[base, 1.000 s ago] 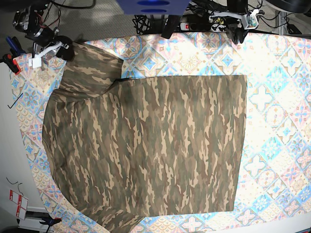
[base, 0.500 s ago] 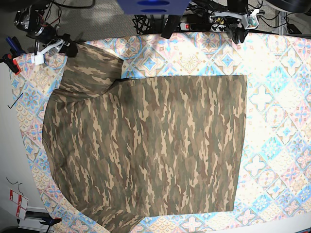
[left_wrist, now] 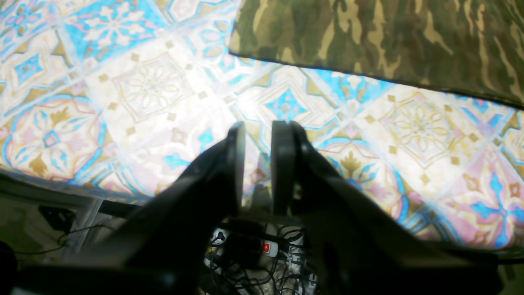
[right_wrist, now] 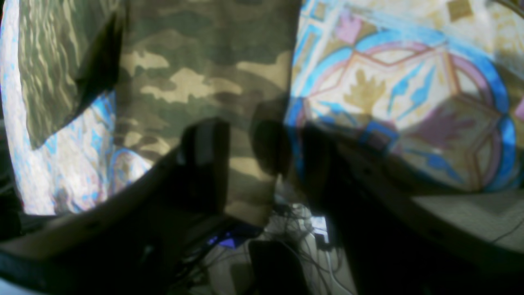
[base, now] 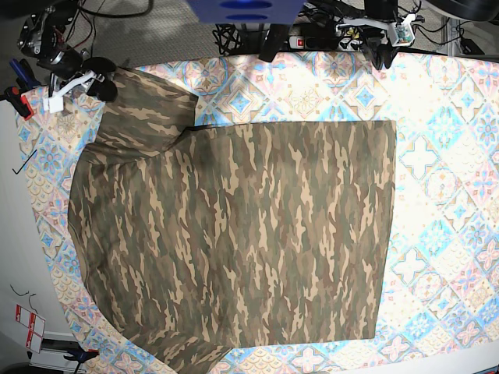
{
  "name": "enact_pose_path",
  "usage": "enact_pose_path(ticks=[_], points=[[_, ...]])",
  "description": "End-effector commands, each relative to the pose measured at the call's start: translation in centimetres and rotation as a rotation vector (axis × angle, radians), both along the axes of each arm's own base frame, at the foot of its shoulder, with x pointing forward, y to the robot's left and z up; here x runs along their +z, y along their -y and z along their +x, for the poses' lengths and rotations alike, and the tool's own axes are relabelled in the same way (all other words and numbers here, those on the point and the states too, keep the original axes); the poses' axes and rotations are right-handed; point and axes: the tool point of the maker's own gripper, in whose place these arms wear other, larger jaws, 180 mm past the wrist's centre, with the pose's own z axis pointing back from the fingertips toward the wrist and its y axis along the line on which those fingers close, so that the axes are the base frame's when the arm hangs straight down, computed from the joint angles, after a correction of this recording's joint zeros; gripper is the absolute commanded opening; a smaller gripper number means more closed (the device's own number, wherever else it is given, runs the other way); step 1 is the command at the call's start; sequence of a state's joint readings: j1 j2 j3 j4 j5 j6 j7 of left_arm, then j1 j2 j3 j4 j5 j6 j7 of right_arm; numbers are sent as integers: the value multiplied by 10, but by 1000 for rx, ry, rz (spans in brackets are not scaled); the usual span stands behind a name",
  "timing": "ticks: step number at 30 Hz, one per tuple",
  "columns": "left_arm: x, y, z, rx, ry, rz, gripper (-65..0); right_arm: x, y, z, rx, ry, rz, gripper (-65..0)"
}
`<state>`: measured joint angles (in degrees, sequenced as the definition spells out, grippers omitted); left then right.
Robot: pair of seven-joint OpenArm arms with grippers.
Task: Fold the T-shirt properly
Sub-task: 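Move the right gripper down to the camouflage shirt's sleeve corner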
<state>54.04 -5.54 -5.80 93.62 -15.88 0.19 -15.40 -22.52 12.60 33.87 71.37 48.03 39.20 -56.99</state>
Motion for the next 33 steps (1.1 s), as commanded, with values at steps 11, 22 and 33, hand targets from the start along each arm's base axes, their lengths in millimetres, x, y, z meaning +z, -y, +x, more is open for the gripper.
enact_pose_path(ticks=[11,22,33], points=[[6,0,0,-3,18,5,-543,-3,-22,-12,157,-79,-10,-361],[6,0,1,-1,23,5,-543,-1,-36,-4,203,-61,-2,-405],[-1,11,9,54,39,-142,-326,-2,-35,-5,203,-64,-4,-650]])
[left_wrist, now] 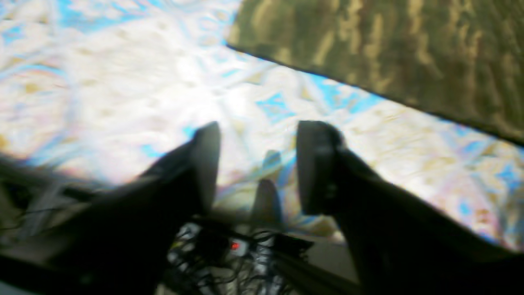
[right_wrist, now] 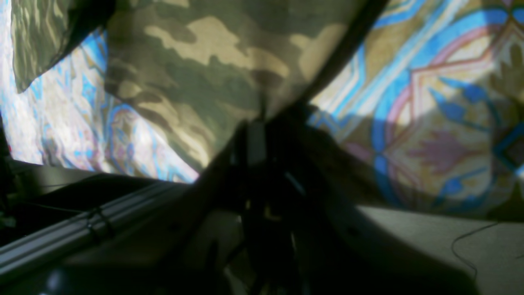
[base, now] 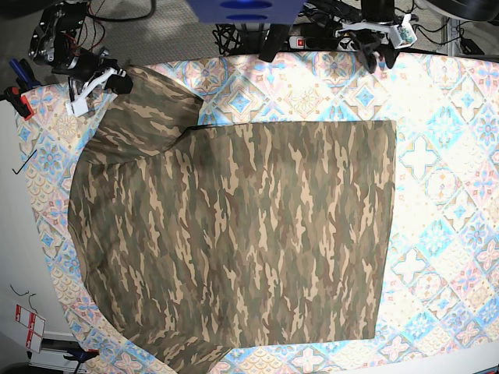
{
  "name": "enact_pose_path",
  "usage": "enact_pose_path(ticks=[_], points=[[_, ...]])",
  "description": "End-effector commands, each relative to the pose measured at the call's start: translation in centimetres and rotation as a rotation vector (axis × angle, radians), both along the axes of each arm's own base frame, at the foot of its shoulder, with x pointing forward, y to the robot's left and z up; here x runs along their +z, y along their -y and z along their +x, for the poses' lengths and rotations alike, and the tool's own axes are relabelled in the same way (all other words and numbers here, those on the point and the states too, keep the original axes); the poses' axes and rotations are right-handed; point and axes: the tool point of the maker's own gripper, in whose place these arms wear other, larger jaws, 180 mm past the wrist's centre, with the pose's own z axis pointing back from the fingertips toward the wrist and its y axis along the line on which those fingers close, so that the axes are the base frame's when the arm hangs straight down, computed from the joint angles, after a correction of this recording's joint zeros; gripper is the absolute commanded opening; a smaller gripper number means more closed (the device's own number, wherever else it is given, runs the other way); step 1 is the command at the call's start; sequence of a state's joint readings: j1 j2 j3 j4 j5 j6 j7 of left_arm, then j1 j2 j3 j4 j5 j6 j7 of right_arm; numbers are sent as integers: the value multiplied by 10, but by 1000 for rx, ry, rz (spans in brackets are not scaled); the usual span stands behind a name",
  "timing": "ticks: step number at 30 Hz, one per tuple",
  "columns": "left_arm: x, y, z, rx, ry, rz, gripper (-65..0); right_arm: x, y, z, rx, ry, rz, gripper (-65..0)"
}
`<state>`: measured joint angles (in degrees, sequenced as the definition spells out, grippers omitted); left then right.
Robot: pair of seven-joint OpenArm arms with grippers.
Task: Fold the T-shirt properly
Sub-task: 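Move the right gripper down to the camouflage shirt's sleeve corner, then lower the left gripper onto the shirt's hem corner and grasp it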
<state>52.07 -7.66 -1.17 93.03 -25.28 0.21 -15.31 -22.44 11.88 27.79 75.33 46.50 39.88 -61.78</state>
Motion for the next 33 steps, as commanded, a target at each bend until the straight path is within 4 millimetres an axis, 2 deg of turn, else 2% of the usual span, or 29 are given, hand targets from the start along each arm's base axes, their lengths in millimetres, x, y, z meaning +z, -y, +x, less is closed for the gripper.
enact_pose_path(ticks=[1,4,11,17,25,28,33], points=[[2,4,1,4,15,-24,-303,0,5,-4,19,-14,-21,-650],[-9,7,6,46,12,-86,-275,0,5,-4,19,-14,-21,-650],[-34,-11,10,171,-9,-152,-276,0,5,-5,18,-15,-22,-650],[-25,-52,16,265,30,-108,-276,0,6,-5,20,-17,-24,-650],[-30,-99,27,305,-69,-116,-276,1,8,-5,20,-16,-28,-650],[-20,-99,46,263,-36,-138,-276,1,7,-5,22,-16,-28,-650],[-7,-85,73,166,0,-179,-276,1,7,-5,22,-15,-28,-650]])
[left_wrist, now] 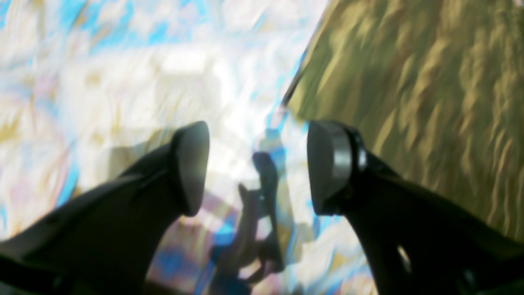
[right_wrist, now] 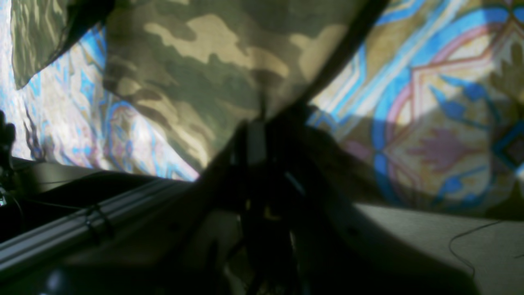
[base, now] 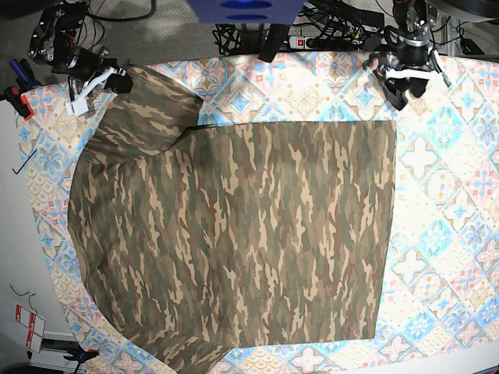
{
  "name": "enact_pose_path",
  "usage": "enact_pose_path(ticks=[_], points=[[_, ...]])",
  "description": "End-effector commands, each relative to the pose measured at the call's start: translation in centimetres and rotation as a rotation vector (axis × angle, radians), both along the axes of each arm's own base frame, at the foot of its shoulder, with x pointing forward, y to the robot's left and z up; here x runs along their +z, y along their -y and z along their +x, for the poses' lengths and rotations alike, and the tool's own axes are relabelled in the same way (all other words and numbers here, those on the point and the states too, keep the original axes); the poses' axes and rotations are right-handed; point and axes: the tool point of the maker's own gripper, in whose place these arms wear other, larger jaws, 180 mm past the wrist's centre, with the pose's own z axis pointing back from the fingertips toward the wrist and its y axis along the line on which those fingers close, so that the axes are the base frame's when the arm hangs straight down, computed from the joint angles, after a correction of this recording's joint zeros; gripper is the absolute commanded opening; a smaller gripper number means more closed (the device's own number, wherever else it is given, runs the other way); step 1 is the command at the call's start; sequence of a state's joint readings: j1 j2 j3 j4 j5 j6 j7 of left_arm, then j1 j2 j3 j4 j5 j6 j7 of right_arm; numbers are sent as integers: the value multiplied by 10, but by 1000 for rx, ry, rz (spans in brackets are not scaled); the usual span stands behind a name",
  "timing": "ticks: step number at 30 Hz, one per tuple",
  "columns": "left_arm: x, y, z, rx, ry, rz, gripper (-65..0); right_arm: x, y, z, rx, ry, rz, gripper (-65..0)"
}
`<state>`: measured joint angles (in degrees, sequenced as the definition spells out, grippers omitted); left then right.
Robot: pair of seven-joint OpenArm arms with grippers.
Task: Fold the T-shirt properly
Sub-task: 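Lower the left gripper onto the shirt's hem corner and grasp it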
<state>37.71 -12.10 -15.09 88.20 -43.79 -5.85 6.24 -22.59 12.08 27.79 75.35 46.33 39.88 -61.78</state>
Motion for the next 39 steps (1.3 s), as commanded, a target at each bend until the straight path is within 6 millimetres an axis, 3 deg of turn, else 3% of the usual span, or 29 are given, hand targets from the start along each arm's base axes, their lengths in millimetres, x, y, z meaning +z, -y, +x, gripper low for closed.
enact_pose_path(ticks=[1,12,14,18,23,30,39], points=[[9,-4,9,-5,36,17,-276,1,6,-3,19,-11,-23,-650],[2,8,50,-46,25,-41,-276,2,6,-2,20,-8,-24,-650],[-5,6,49,-47,6,-30,-276,2,6,-3,20,-9,-24,-650],[-27,21,43,-73,-50,-54,-276,2,7,-2,16,-7,-25,-650],[-33,33,38,-57,-57,-86,-276,2,7,-2,16,-7,-25,-650],[-33,41,49,-68,-40,-100,-276,2,7,-2,17,-7,-25,-650],[-54,50,49,-67,-86,-131,-279,2,6,-2,21,-9,-23,-650]])
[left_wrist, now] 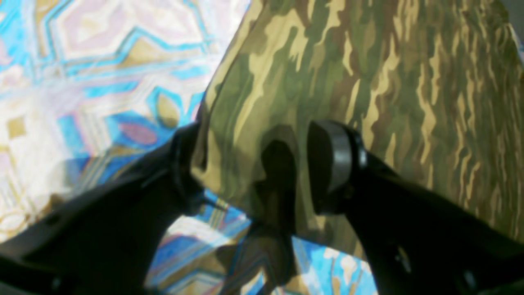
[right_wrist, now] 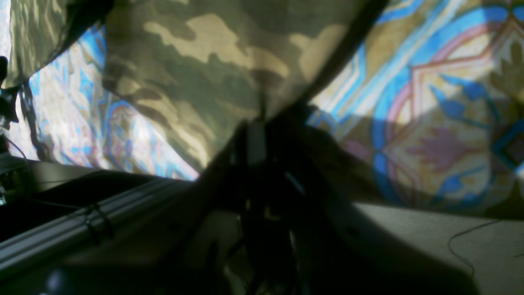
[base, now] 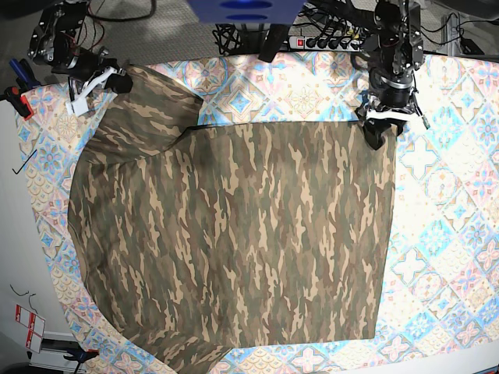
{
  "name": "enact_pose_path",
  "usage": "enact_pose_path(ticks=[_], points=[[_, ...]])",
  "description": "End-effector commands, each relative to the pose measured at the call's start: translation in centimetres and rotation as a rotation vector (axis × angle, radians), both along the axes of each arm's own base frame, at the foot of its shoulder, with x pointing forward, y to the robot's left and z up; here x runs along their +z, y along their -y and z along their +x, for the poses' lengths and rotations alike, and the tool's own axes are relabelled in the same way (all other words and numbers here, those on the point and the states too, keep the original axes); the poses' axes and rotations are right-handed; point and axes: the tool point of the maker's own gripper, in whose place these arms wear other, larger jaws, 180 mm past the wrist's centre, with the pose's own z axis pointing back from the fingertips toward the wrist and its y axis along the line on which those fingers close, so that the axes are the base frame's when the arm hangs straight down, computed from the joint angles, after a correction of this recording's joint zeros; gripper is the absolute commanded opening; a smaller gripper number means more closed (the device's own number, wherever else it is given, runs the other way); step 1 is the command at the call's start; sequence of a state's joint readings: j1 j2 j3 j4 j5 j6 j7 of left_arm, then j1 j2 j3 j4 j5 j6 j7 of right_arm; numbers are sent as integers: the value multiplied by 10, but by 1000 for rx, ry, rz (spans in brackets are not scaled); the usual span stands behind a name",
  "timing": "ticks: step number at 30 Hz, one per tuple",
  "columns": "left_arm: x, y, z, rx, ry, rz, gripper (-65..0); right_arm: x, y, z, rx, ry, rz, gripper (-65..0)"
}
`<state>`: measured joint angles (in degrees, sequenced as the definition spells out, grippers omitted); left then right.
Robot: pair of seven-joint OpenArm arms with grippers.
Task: Fold the T-shirt properly
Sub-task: 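Lower the left gripper onto the shirt's hem corner and grasp it, then grasp the shirt edge with both grippers and pull it taut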
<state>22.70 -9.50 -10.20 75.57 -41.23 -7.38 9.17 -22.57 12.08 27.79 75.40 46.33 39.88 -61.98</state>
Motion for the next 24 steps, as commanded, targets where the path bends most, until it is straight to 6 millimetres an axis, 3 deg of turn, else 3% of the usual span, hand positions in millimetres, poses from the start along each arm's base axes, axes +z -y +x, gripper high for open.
enact_pose_path(ticks=[1,3,6,7,11,18,24], points=[[-15,11,-14,-12,-83,-36,-294,2,6,-2,19,-7,-23,-650],[-16,13,-15,-4,-83,-45,-386,2,6,-3,19,-9,-23,-650],[-18,16,-18,-9,-91,-45,-633,2,6,-3,17,-9,-24,-650],[-18,16,-19,-8,-92,-47,-650,2,6,-3,18,-7,-25,-650],[-19,16,-25,-9,-101,-47,-650,4,6,-1,28,0,-32,-650],[10,16,-17,-22,-29,-29,-650,37,5,22,98,111,-104,-650],[20,17,-18,-36,-10,-18,-650,41,4,19,132,89,-117,-650]])
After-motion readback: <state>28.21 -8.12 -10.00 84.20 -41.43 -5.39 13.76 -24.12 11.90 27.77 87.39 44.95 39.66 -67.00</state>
